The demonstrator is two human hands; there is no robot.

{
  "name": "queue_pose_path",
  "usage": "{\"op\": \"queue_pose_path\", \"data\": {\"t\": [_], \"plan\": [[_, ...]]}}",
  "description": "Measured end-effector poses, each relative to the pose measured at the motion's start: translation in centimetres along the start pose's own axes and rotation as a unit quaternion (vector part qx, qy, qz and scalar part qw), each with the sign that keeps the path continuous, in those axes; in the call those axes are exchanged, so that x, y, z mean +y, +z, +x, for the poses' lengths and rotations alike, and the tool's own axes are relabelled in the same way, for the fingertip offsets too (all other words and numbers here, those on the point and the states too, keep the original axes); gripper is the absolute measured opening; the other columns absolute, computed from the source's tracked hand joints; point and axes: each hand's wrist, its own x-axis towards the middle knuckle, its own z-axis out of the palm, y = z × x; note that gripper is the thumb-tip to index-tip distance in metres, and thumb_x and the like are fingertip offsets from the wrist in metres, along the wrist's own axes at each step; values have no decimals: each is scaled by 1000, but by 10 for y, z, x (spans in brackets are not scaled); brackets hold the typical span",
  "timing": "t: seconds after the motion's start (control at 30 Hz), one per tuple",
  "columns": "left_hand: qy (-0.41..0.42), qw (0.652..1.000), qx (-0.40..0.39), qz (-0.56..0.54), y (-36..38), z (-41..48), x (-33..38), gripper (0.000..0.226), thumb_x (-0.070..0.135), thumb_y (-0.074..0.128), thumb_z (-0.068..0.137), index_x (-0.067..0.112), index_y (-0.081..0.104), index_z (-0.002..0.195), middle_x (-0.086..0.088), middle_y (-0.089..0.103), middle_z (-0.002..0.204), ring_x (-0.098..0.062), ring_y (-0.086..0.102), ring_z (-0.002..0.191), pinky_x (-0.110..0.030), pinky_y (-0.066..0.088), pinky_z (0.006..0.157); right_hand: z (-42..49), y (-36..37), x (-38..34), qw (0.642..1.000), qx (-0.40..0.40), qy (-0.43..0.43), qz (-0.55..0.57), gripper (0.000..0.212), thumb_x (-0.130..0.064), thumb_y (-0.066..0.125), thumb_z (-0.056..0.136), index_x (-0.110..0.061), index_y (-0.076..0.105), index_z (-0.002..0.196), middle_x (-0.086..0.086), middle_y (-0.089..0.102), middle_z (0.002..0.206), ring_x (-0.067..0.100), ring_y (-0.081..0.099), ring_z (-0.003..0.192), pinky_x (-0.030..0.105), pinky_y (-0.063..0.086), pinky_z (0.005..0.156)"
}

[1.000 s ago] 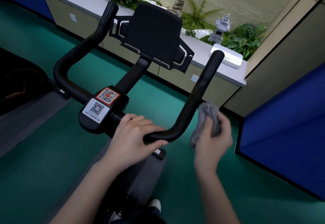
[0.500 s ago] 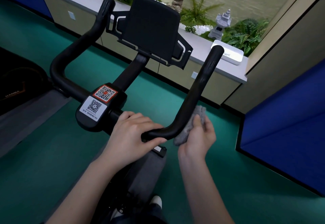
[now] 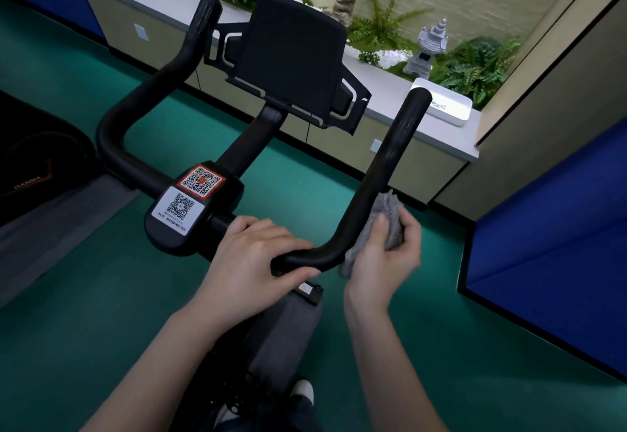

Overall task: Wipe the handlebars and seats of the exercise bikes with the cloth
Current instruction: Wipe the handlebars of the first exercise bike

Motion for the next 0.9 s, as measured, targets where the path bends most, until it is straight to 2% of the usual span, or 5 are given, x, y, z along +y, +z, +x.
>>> {"op": "queue_pose_path", "data": {"t": [0.17,0.27,0.43,0.73,0.9], "plan": [[-13,1000,-1,-8,-2,2,3,47,68,47,77,32,72,94,19,67,82,-5,59,82,-27,31,85,43,11,-9,999,-29,-32,-14,22,4,58,88,-11,62,103,2,66,102,19,63,103,42,49,98],[-39,999,17,-28,-1,7,8,53,70,41,78,31,72,97,20,67,89,-2,58,89,-26,32,91,44,0,-13,990,-81,-110,-44,24,4,59,85,-13,64,101,4,66,102,20,63,100,40,51,93],[-64,997,43,-24,8,29,26,47,62,51,84,25,70,105,13,68,95,-9,60,95,-32,39,95,44,-12,-6,922,-211,-292,-139,25,12,60,79,-3,70,96,-9,62,97,20,58,96,23,45,89],[-163,982,-15,-99,40,63,43,51,50,64,81,27,55,125,4,65,109,-15,62,93,-34,51,83,82,-1,-17,943,-134,-273,-135,23,7,59,82,-3,68,100,-8,59,97,19,57,97,24,45,88],[-191,973,-13,-131,43,67,39,49,48,69,76,35,57,122,13,62,97,-6,60,78,-22,45,73,65,-9,4,914,-192,-323,-151,24,15,60,78,2,70,95,9,65,97,26,58,96,26,46,89]]}}
